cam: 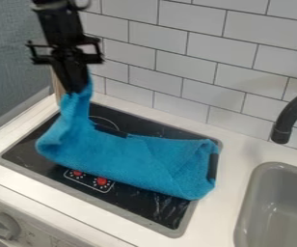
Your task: Fold the cloth from the left to the right
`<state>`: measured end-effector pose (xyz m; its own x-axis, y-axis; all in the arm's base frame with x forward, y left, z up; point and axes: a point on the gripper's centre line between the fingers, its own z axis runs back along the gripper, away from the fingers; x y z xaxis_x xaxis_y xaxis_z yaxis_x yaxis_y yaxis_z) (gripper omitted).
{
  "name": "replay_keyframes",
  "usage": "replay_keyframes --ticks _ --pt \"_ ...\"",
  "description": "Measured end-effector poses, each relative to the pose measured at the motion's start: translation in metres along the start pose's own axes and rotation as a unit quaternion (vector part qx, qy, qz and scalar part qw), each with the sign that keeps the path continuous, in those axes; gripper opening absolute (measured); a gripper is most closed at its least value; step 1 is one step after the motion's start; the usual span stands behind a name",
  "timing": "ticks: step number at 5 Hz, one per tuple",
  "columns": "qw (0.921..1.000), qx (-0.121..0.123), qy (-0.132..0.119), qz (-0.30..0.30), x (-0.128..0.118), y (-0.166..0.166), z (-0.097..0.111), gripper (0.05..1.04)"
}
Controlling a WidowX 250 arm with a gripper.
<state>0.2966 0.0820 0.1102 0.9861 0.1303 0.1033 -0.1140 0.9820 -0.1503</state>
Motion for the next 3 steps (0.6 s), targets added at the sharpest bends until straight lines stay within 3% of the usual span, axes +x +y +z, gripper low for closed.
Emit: replay_keyframes --ticks 1,3 --pt "0.9997 -0.001 0.011 -0.021 -0.005 -0.029 -0.017 0.056" --pt "0.9988 0.014 -0.003 -0.047 -0.019 -0.062 -0.053 0.074"
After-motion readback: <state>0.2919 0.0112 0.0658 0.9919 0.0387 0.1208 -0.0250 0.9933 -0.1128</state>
